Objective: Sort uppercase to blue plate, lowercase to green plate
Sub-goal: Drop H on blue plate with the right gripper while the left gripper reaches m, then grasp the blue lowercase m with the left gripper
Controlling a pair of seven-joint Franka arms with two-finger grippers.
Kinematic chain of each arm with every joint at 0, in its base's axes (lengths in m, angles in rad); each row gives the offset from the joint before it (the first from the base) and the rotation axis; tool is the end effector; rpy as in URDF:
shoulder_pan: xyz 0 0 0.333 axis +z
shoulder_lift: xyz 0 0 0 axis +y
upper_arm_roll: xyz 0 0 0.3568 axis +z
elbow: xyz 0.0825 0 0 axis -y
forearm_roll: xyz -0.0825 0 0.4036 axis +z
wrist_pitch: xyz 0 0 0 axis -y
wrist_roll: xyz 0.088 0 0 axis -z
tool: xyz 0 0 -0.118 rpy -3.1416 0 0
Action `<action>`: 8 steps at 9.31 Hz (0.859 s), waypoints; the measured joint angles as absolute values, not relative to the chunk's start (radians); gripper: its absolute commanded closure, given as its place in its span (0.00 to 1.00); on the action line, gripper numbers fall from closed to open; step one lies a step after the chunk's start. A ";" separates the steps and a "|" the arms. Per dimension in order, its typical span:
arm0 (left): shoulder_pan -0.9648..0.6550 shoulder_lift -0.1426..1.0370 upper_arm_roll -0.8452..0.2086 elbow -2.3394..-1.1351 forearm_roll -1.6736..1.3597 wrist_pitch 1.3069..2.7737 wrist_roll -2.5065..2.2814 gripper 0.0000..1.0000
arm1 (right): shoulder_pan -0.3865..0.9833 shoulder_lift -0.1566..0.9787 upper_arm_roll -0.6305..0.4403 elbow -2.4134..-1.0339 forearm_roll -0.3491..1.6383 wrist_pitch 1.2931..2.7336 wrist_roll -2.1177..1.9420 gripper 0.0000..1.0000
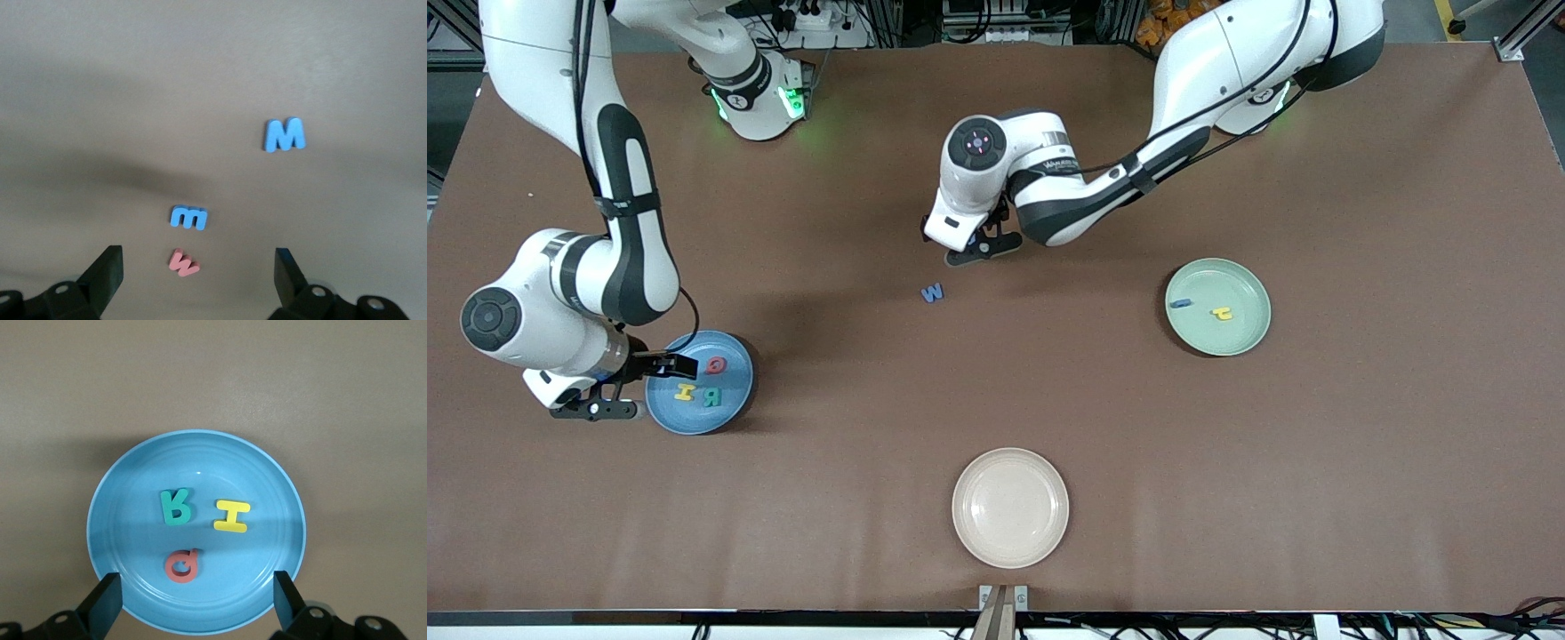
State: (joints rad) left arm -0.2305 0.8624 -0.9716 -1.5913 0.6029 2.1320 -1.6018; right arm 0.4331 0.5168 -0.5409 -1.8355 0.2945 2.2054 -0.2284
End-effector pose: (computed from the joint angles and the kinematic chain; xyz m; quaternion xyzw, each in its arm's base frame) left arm 0.4091 -0.6079 0.2970 0.9857 0.1421 -0.0707 0.0569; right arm 0.6670 -0.0309 0.2889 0.9995 -0.0064 -0.0307 0.0092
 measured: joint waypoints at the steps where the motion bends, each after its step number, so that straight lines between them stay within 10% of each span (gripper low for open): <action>1: -0.240 0.862 -0.979 -1.593 0.680 2.132 -1.638 0.00 | 0.433 0.520 -0.540 -1.835 0.295 2.206 -0.228 0.00; 8: -0.314 0.914 -0.947 -1.626 0.869 2.178 -1.792 0.00 | 0.433 0.527 -0.539 -1.832 0.295 2.204 -0.226 0.00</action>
State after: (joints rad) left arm -0.3140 0.9140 -0.9468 -1.6264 0.8694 2.1779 -1.7920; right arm 0.4333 0.5275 -0.5391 -1.8321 0.2954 2.2041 -0.2265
